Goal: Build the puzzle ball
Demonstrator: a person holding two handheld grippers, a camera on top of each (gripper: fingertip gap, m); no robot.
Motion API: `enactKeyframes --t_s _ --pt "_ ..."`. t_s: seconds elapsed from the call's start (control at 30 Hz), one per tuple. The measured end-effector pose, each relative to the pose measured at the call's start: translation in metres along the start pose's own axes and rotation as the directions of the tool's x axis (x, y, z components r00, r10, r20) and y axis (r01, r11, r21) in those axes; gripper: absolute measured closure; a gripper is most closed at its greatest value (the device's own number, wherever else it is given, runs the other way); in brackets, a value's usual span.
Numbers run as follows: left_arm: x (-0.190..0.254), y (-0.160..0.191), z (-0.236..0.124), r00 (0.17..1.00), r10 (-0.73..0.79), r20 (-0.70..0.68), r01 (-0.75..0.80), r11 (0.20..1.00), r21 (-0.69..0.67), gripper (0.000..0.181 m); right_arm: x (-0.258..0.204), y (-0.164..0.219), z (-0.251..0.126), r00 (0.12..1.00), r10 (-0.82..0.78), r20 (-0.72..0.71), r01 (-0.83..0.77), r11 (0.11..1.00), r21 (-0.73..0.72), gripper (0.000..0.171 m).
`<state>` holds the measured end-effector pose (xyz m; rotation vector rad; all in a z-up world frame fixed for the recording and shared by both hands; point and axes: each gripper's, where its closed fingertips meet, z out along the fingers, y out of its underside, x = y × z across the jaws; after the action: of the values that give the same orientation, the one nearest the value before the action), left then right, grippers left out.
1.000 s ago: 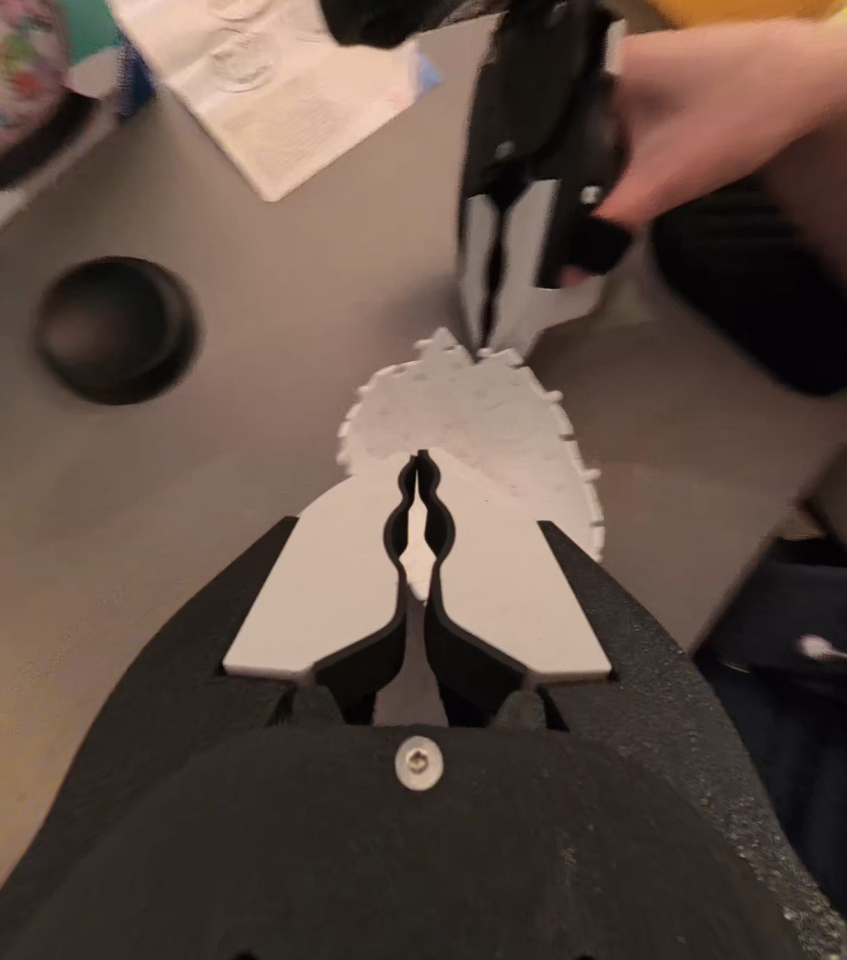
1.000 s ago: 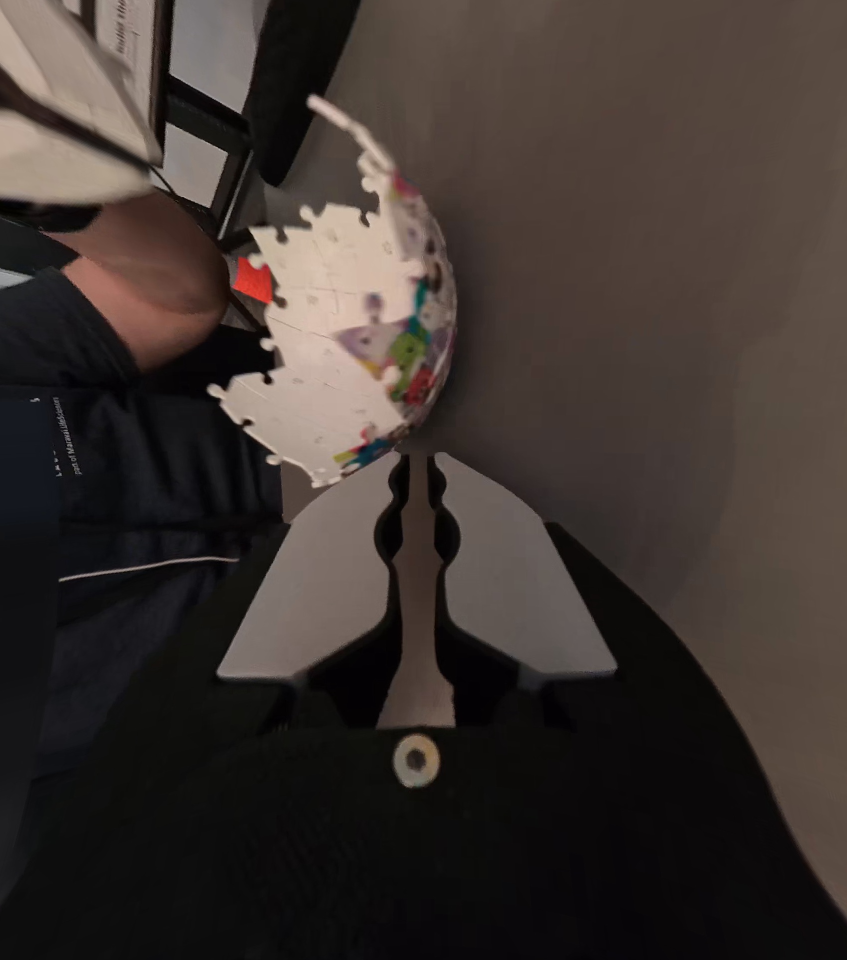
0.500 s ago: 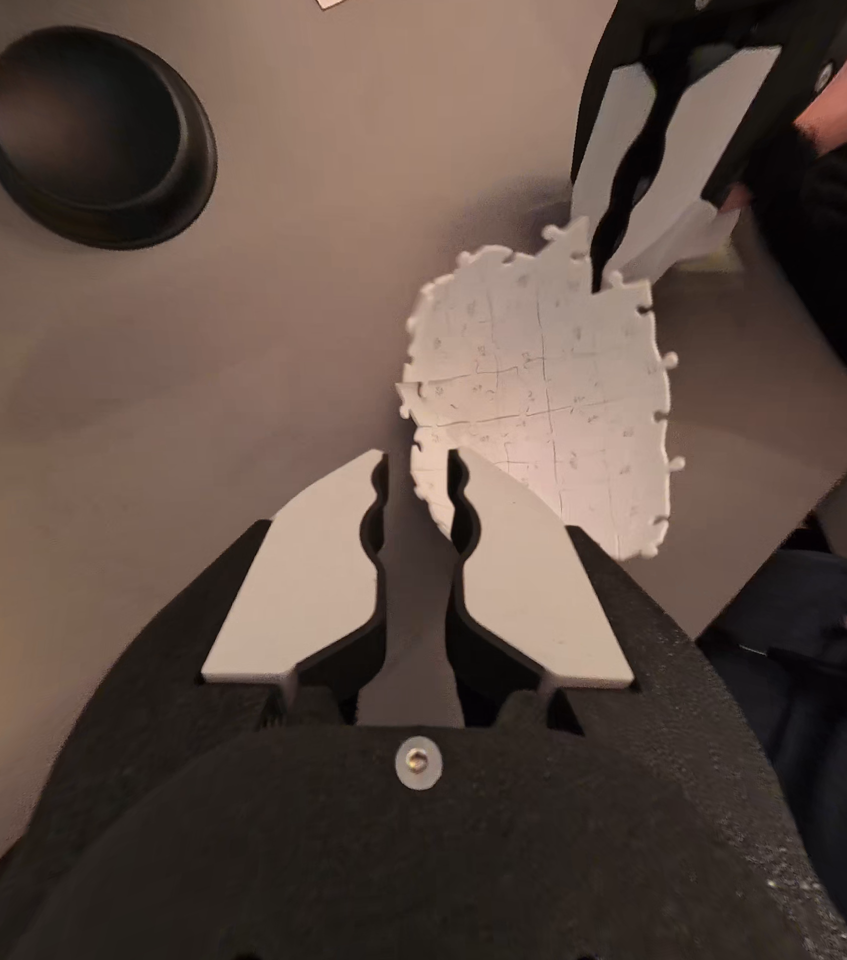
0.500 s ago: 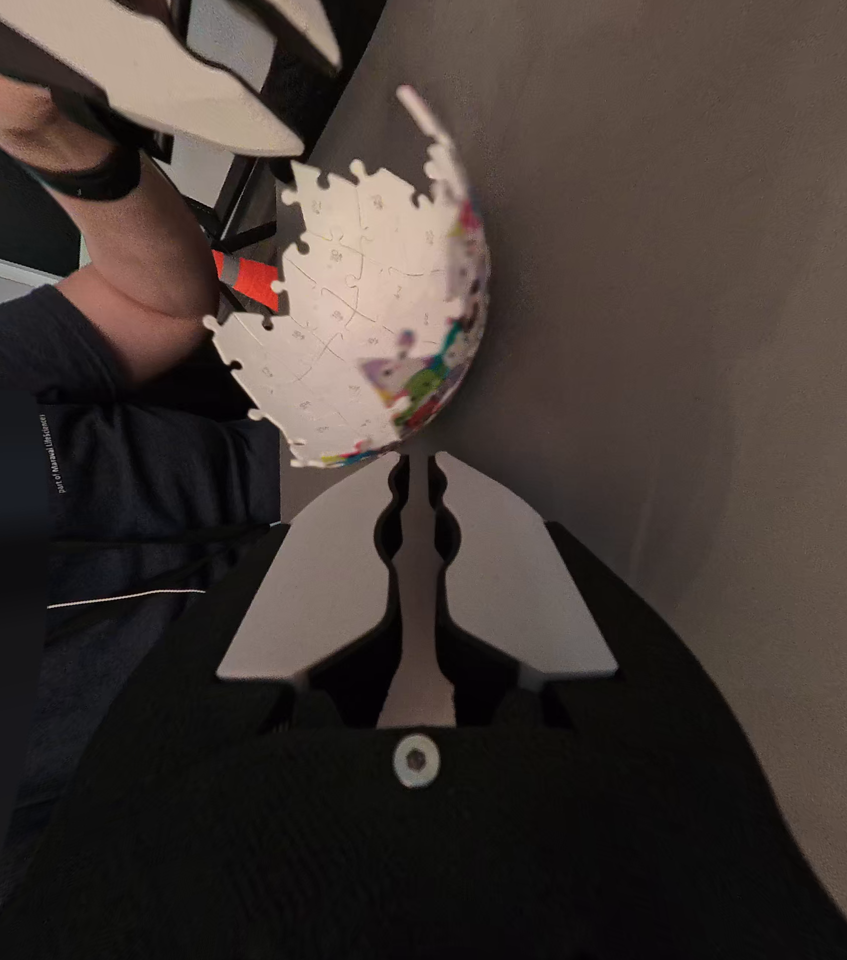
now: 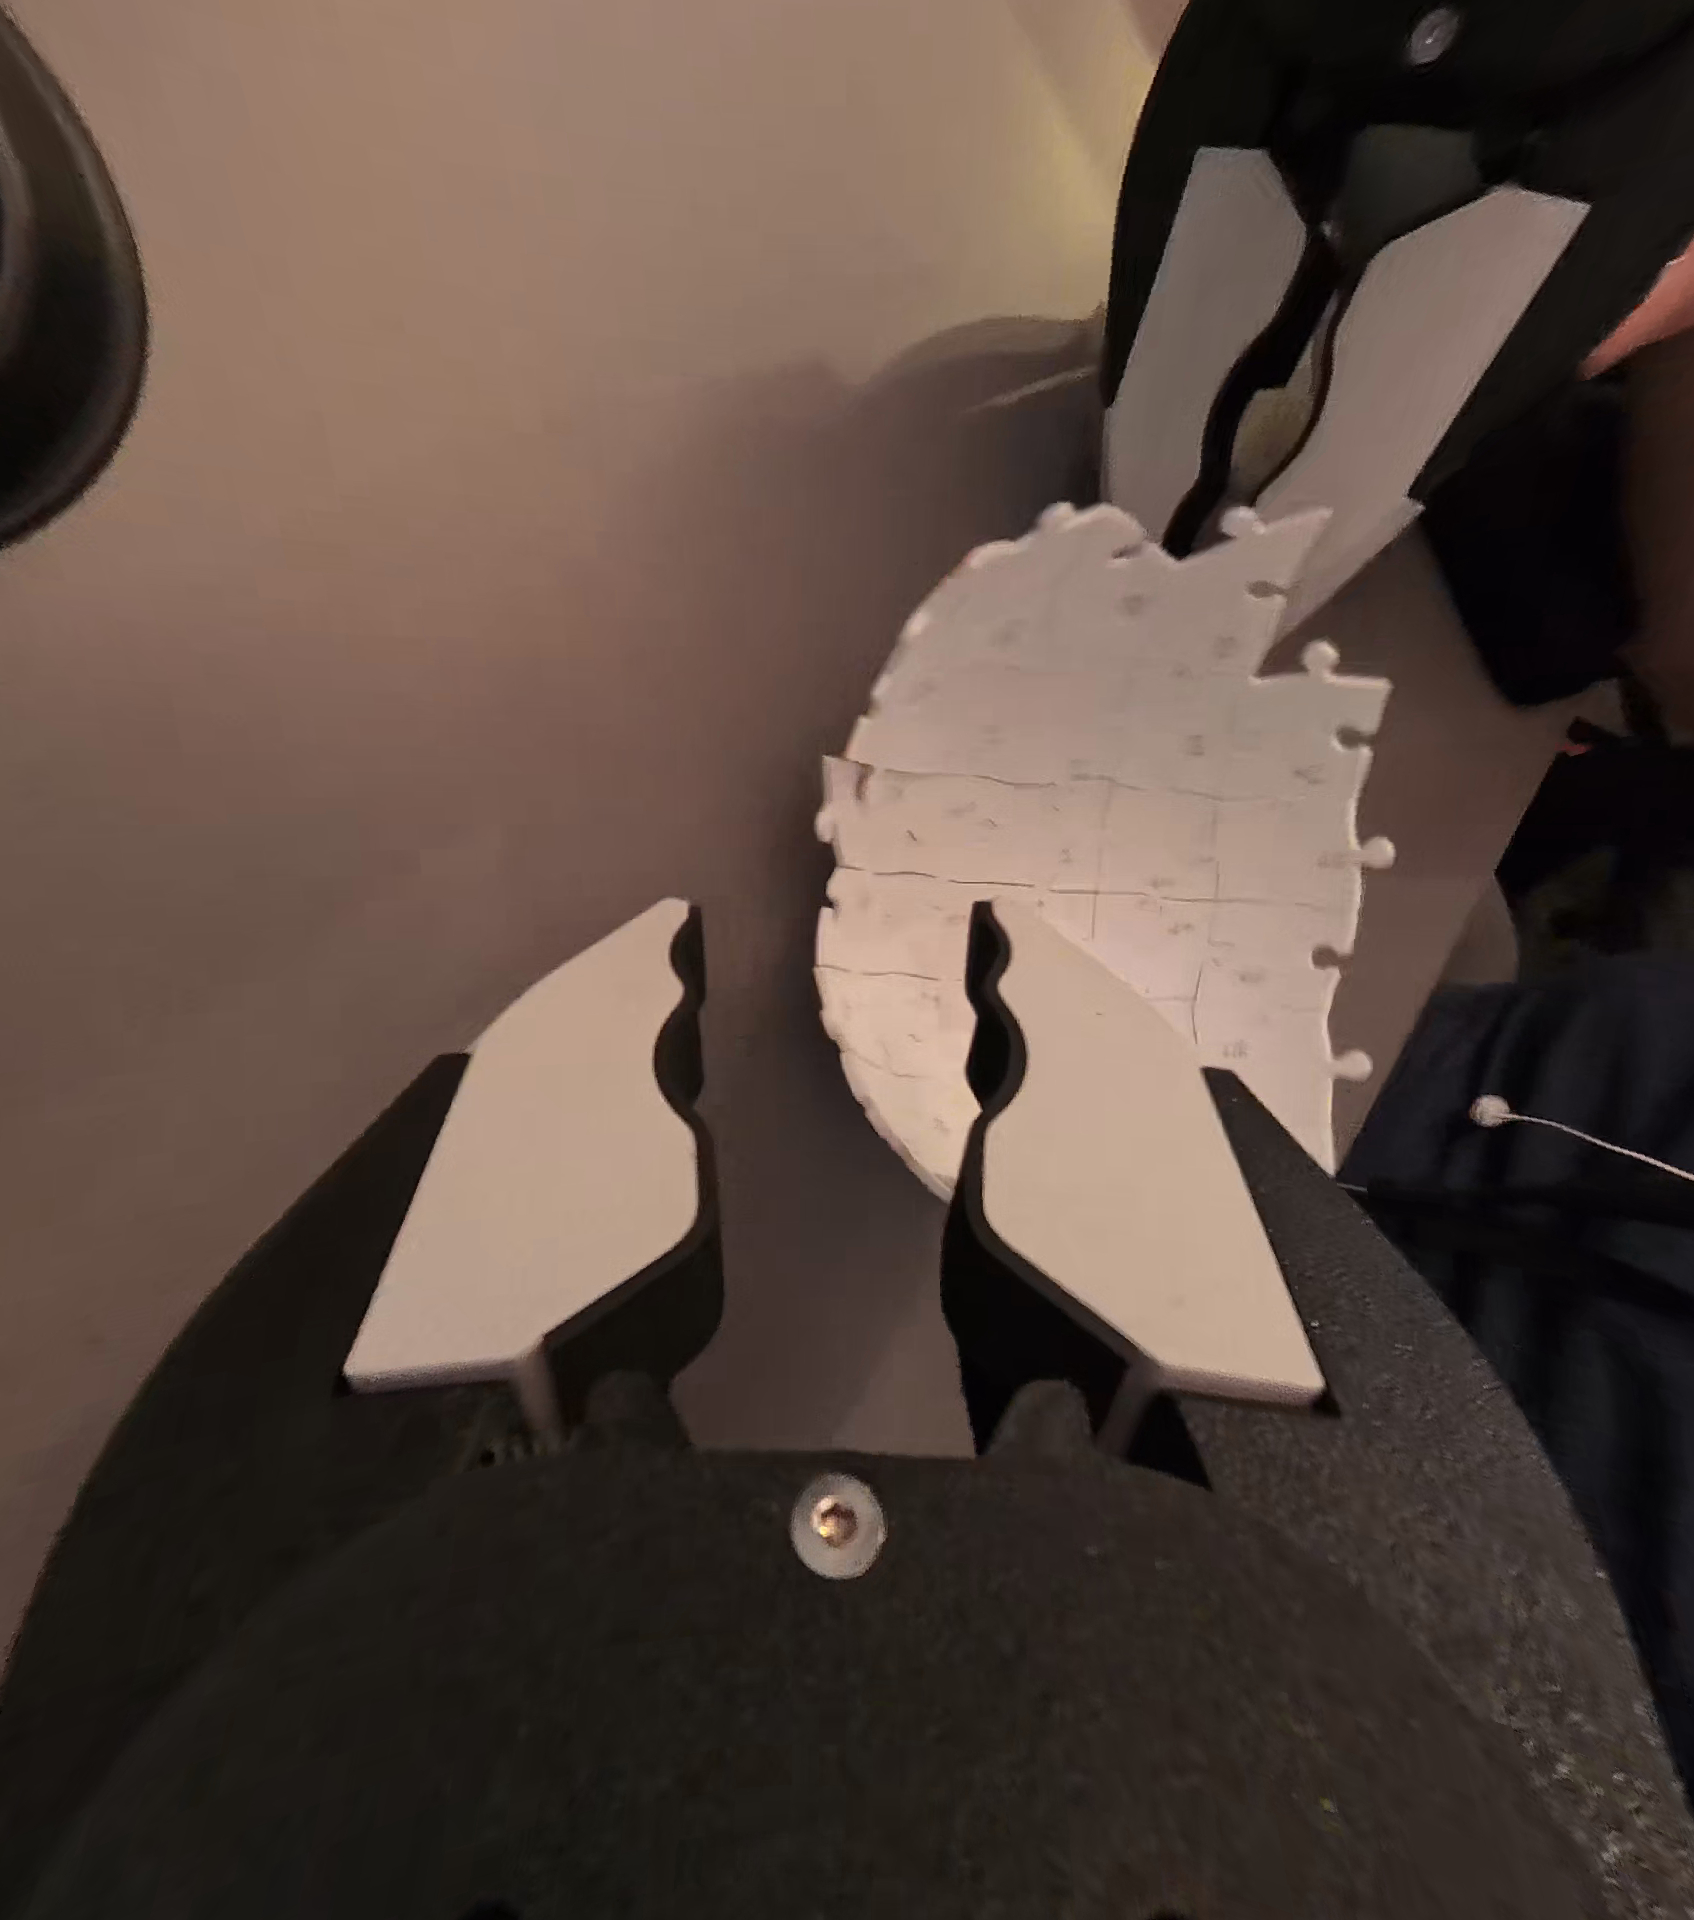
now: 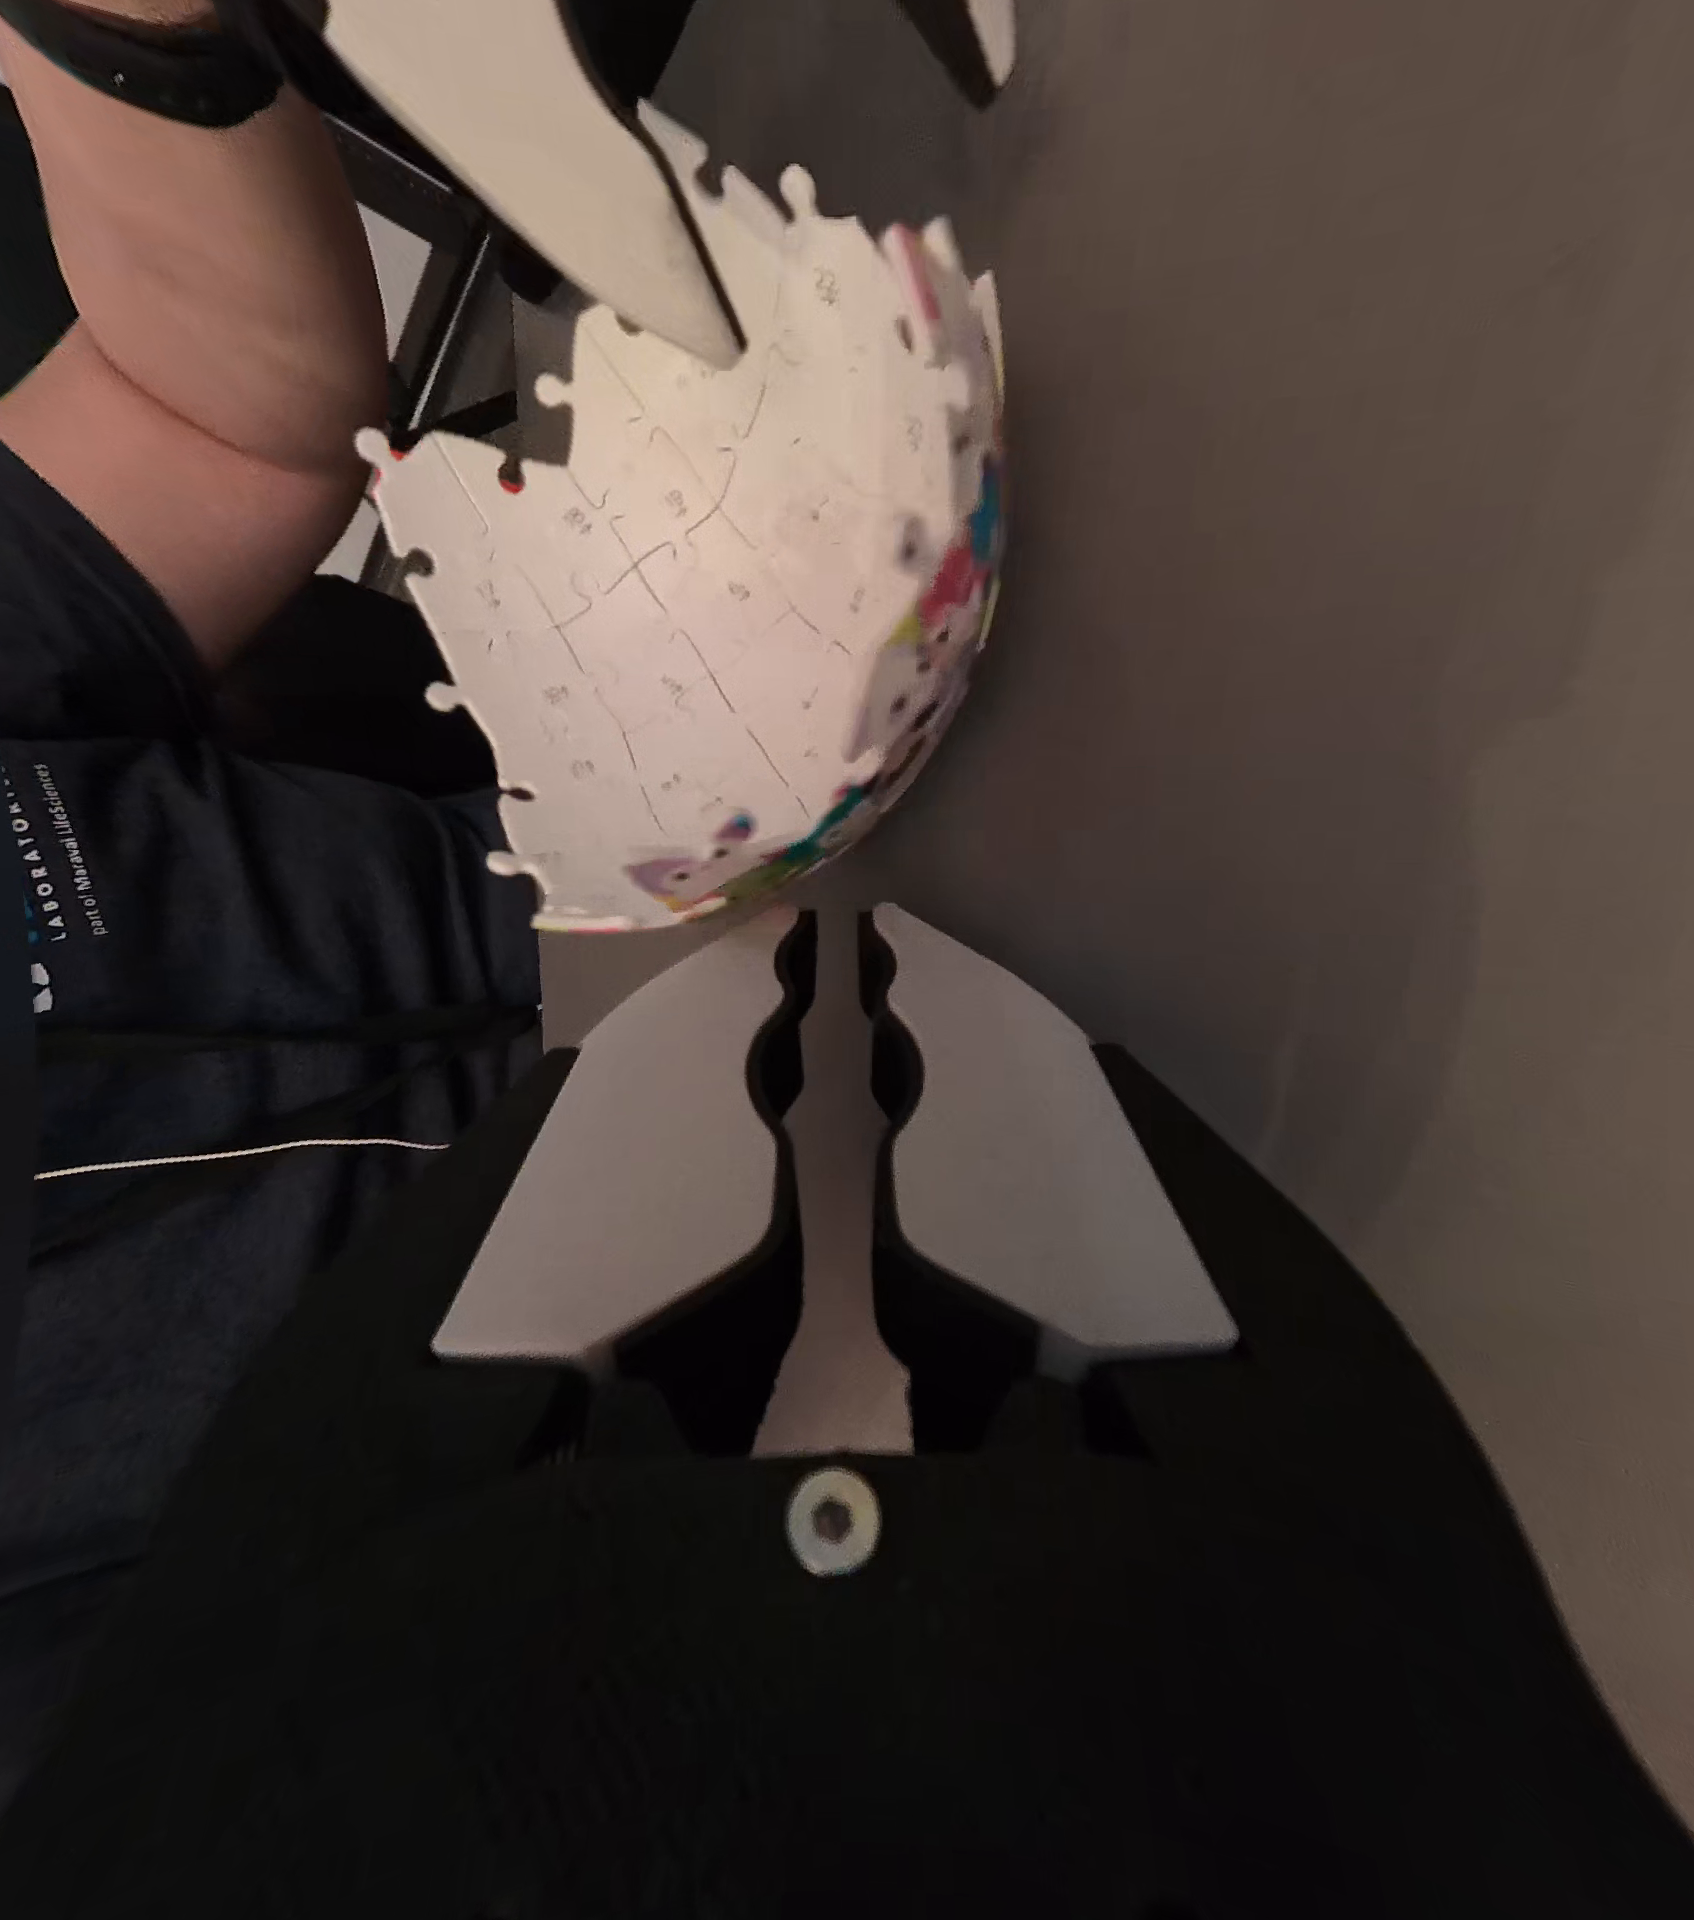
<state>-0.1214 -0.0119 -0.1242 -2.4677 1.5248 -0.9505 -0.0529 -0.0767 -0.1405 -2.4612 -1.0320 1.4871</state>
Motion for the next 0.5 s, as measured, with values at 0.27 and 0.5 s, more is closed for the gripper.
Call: enactKeyframes --t_s 0.27,0.5 --pt "0.007 -0.012 0.017 0.986 0.132 -0.1 -0.144 0.982 -0.125 0.127 0.002 0.001 0.002 1.0 -0.015 -0.006 0.015 1.0 -0.009 0.163" --pt "0.028 -0.015 0.028 0.956 0.196 -0.217 -0.245 0.942 -0.228 0.131 0.0 -0.005 0.002 0.999 -0.051 -0.018 0.051 0.999 0.014 0.163"
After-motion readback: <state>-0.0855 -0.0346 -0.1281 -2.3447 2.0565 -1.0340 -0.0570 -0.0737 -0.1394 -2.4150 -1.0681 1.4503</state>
